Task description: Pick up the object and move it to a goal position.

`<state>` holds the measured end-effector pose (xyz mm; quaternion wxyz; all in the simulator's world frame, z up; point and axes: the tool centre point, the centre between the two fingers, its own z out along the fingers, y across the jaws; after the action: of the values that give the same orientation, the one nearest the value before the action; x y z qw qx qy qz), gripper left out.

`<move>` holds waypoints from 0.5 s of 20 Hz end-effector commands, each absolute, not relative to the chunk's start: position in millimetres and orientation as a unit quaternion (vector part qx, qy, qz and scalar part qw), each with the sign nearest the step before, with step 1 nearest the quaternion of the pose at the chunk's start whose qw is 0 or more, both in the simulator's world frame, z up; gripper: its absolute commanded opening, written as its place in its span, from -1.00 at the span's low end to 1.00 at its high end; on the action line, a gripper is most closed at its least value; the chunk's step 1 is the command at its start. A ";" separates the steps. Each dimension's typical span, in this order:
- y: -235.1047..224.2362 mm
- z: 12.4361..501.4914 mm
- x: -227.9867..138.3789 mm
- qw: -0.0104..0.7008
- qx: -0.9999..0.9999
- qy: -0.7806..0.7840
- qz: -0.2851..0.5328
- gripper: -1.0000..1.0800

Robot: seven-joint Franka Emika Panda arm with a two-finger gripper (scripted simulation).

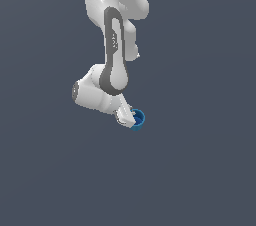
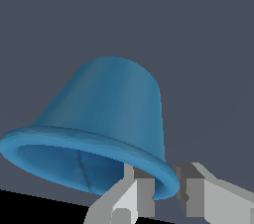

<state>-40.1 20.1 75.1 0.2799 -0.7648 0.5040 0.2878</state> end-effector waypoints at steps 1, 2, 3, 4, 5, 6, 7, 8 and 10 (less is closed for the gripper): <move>4.7 79.5 -39.2 0.280 -0.765 0.505 0.287 -1.00; -2.6 81.3 -39.0 0.280 -0.765 0.505 0.287 -1.00; -10.7 83.5 -38.8 0.280 -0.765 0.505 0.287 -1.00; -19.2 85.3 -38.5 0.280 -0.765 0.505 0.287 -1.00; -28.3 87.8 -38.2 0.280 -0.765 0.505 0.287 -1.00; -37.8 90.3 -37.9 0.280 -0.765 0.505 0.287 -1.00; -47.4 92.5 -37.5 0.279 -0.764 0.505 0.287 -1.00; -57.4 95.1 -37.1 0.279 -0.764 0.505 0.287 -1.00; -77.7 100.0 -36.2 0.279 -0.764 0.505 0.287 -1.00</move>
<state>-37.1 -62.1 95.1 0.2788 -0.7641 0.5055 0.2880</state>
